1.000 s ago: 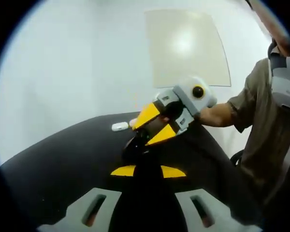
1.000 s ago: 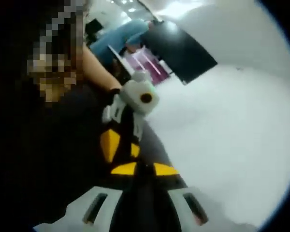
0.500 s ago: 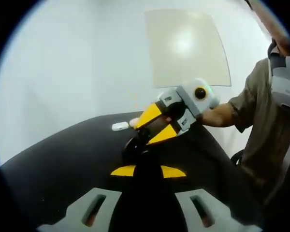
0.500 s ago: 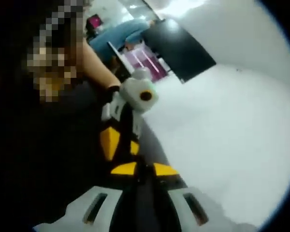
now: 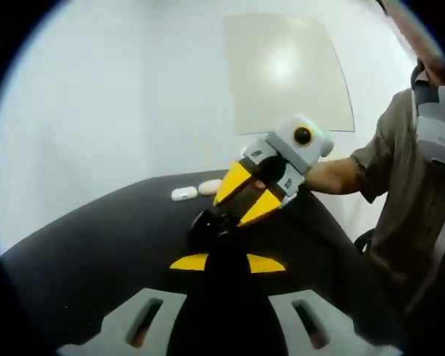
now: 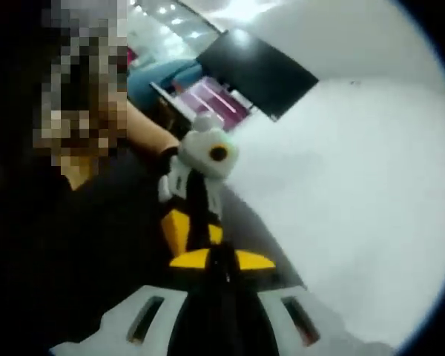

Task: Pick up three earphones and place each one into its charging case using tactile feedback, ensure that each earphone is properly inserted and securely positioned inside the case.

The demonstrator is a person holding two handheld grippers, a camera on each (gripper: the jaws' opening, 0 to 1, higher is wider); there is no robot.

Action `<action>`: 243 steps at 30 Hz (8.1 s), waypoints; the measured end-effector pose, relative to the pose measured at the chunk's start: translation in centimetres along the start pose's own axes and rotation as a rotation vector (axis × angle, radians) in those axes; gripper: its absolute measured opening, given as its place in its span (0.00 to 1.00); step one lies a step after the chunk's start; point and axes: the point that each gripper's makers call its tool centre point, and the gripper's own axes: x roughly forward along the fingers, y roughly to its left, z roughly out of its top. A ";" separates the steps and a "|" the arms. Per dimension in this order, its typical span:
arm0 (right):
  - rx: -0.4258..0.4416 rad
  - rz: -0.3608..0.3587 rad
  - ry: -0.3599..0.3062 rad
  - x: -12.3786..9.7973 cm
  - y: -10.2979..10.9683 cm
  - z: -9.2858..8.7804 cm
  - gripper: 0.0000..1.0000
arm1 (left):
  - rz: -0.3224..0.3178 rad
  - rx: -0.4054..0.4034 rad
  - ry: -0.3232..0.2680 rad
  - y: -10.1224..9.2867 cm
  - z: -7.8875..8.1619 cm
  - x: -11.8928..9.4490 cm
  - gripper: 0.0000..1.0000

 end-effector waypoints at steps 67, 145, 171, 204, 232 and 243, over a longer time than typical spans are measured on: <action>0.268 0.162 -0.094 0.3 -0.6 -1.6 0.28 | 0.019 -0.085 0.028 0.5 -0.2 0.1 0.13; 0.705 0.084 0.116 2.1 -1.4 -5.2 0.46 | 0.342 -0.071 -0.348 6.7 5.6 -5.2 0.27; 0.561 -0.020 0.219 3.1 -0.1 -5.9 0.36 | 0.809 -0.003 -0.413 12.2 5.9 -12.0 0.16; 0.677 -0.607 0.364 -6.6 -16.3 -12.0 0.36 | 0.855 -0.031 -0.468 13.0 6.1 -13.6 0.15; 0.744 -0.487 0.710 -5.7 -15.0 -20.7 0.37 | 0.842 -0.021 -0.450 12.9 6.3 -13.1 0.15; 0.796 -0.647 0.398 -9.0 -17.5 -13.6 0.41 | 0.839 -0.024 -0.445 12.9 6.2 -13.0 0.15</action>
